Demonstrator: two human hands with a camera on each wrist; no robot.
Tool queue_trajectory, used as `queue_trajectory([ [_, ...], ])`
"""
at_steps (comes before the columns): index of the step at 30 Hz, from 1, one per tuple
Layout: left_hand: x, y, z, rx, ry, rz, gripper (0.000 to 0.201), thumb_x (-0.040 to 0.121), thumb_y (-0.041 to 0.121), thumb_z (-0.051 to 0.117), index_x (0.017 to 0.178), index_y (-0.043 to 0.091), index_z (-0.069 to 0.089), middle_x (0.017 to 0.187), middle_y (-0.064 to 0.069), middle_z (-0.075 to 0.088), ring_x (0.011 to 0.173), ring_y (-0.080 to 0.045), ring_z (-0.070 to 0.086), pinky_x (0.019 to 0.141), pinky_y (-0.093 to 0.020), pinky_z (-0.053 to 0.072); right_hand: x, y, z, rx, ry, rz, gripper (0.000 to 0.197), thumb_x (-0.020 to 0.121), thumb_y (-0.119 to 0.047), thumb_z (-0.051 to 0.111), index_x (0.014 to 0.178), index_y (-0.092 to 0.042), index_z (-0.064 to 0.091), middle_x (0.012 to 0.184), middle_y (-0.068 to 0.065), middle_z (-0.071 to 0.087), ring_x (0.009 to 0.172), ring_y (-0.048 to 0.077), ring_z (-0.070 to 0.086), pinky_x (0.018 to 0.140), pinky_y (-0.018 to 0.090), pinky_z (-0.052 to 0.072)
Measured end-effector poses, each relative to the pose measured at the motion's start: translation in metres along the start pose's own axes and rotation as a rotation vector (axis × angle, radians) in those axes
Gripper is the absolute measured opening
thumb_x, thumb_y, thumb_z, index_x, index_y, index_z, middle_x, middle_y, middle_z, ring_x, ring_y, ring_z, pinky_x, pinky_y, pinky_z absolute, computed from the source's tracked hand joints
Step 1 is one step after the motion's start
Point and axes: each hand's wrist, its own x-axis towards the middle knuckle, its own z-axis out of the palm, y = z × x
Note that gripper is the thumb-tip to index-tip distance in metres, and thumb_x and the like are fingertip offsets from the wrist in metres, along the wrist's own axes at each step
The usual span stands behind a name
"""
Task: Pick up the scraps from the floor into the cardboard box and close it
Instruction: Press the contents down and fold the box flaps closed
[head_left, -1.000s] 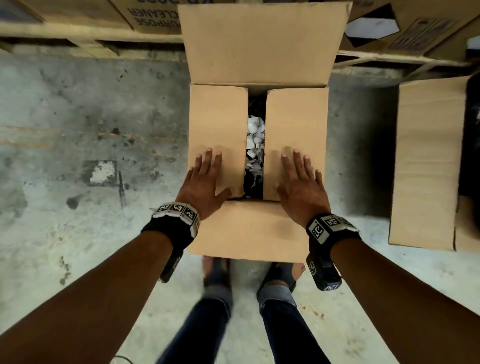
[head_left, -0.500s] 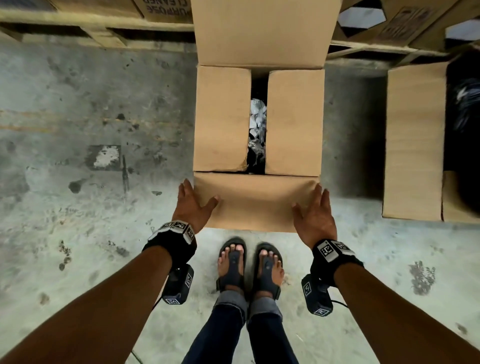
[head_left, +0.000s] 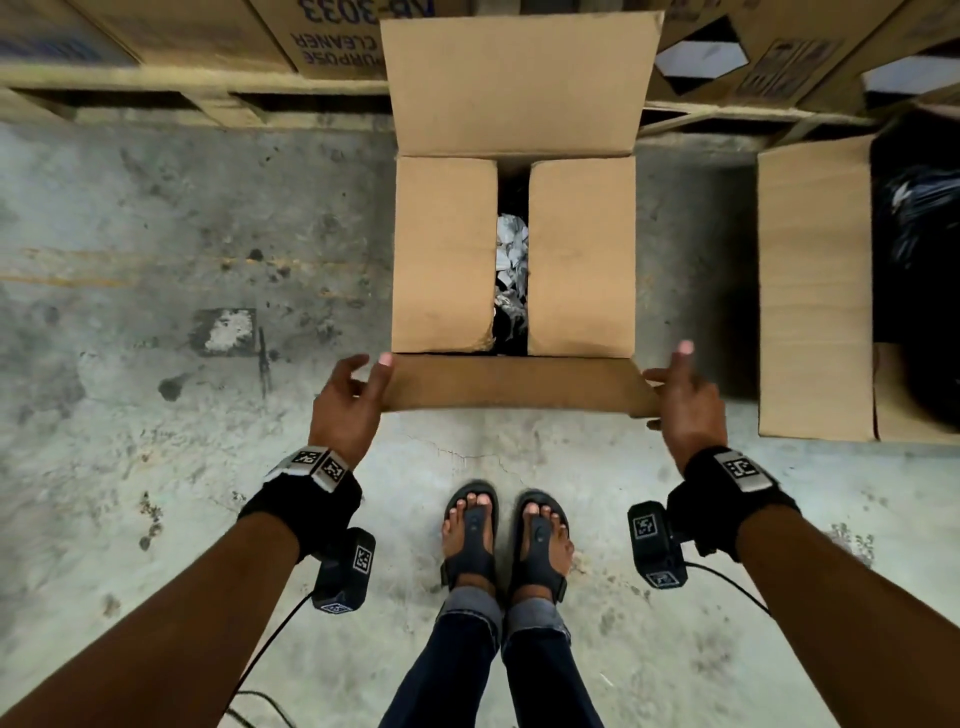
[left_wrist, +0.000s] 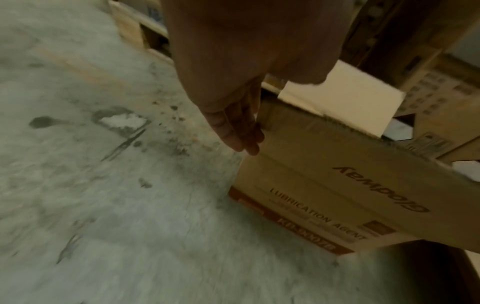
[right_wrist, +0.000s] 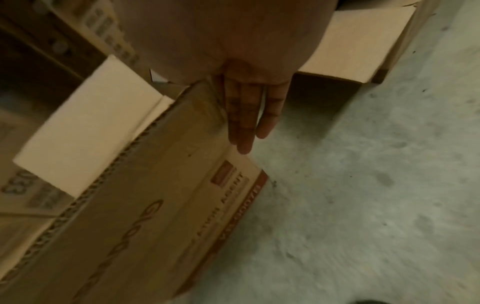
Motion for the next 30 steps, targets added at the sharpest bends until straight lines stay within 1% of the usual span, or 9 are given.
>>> queue_trajectory([
  [3, 0.006, 0.017, 0.007, -0.086, 0.023, 0.066, 0.086, 0.076, 0.080, 0.052, 0.143, 0.029, 0.035, 0.118, -0.005, 0.067, 0.091, -0.016, 0.071, 0.089, -0.046, 0.056, 0.012, -0.017, -0.002, 0.227, -0.038, 0.097, 0.098, 0.085, -0.084, 0.011, 0.103, -0.010, 0.073, 0.089, 0.011, 0.077, 0.077, 0.026, 0.076, 0.080, 0.047, 0.059],
  [5, 0.011, 0.028, 0.016, -0.014, 0.009, 0.123, 0.093, 0.082, 0.069, 0.056, 0.154, 0.024, 0.016, 0.130, -0.005, 0.061, 0.108, -0.018, 0.064, 0.097, -0.040, 0.051, 0.019, -0.024, 0.006, 0.214, -0.044, 0.064, 0.093, 0.086, -0.083, 0.012, 0.109, -0.015, 0.072, 0.098, 0.009, 0.077, 0.084, 0.023, 0.075, 0.085, 0.049, 0.059],
  [8, 0.023, 0.031, 0.036, 0.146, -0.142, 0.203, 0.096, 0.087, 0.055, 0.061, 0.157, 0.023, 0.004, 0.151, -0.003, 0.044, 0.135, -0.023, 0.046, 0.108, -0.033, 0.038, 0.033, -0.021, 0.023, 0.023, -0.058, -0.078, 0.077, 0.084, -0.085, 0.010, 0.087, -0.038, 0.071, 0.109, 0.003, 0.076, 0.100, 0.022, 0.071, 0.096, 0.049, 0.053],
  [11, 0.030, 0.013, 0.057, 0.554, -0.397, 0.300, 0.091, 0.091, 0.053, 0.057, 0.157, 0.023, 0.003, 0.165, -0.004, 0.009, 0.148, -0.024, 0.024, 0.117, -0.037, 0.027, 0.035, -0.018, 0.038, -0.230, -0.128, -0.211, 0.080, 0.096, -0.071, 0.007, 0.117, -0.027, 0.070, 0.116, 0.013, 0.073, 0.113, 0.032, 0.065, 0.102, 0.041, 0.044],
  [14, 0.030, -0.007, 0.070, 0.846, -0.555, 0.323, 0.089, 0.092, 0.055, 0.052, 0.157, 0.025, -0.002, 0.162, -0.003, -0.024, 0.148, -0.030, 0.025, 0.111, -0.046, 0.036, 0.031, -0.009, 0.051, -0.489, -0.234, -0.297, 0.061, 0.105, -0.053, 0.013, 0.148, -0.022, 0.045, 0.144, 0.019, 0.054, 0.127, 0.039, 0.054, 0.107, 0.043, 0.039],
  [19, 0.028, 0.011, 0.070, 0.982, -0.389, 0.395, 0.078, 0.092, 0.053, 0.050, 0.154, 0.020, 0.016, 0.164, -0.007, 0.010, 0.137, -0.035, 0.036, 0.102, -0.049, 0.045, 0.044, 0.018, 0.068, -0.643, -0.446, -0.283, 0.074, 0.095, -0.066, 0.008, 0.159, -0.029, 0.008, 0.167, -0.005, -0.010, 0.154, 0.020, 0.008, 0.121, 0.053, 0.019],
  [22, 0.041, 0.031, 0.072, 0.933, -0.301, 0.476, 0.080, 0.092, 0.054, 0.051, 0.153, 0.015, 0.018, 0.159, -0.011, 0.023, 0.141, -0.036, 0.031, 0.109, -0.047, 0.038, 0.048, 0.023, 0.074, -0.682, -0.426, -0.277, 0.082, 0.090, -0.069, 0.007, 0.159, -0.026, 0.004, 0.167, -0.004, -0.012, 0.154, 0.019, 0.002, 0.120, 0.055, 0.019],
  [26, 0.066, 0.058, 0.076, 0.844, -0.182, 0.462, 0.090, 0.093, 0.057, 0.044, 0.157, 0.015, -0.003, 0.165, -0.013, -0.005, 0.151, -0.033, -0.002, 0.121, -0.046, 0.009, 0.046, 0.021, 0.077, -0.641, -0.391, -0.259, 0.064, 0.102, -0.054, 0.020, 0.159, -0.028, 0.010, 0.167, -0.005, -0.010, 0.154, 0.020, 0.010, 0.120, 0.049, 0.025],
  [30, 0.092, 0.074, 0.083, 0.891, -0.155, 0.553, 0.092, 0.092, 0.060, 0.039, 0.156, 0.013, -0.007, 0.164, -0.014, -0.012, 0.151, -0.033, -0.009, 0.122, -0.047, 0.003, 0.041, 0.022, 0.076, -0.632, -0.370, -0.233, 0.063, 0.099, -0.057, 0.016, 0.158, -0.034, 0.010, 0.167, -0.011, -0.010, 0.150, 0.024, 0.024, 0.116, 0.047, 0.034],
])
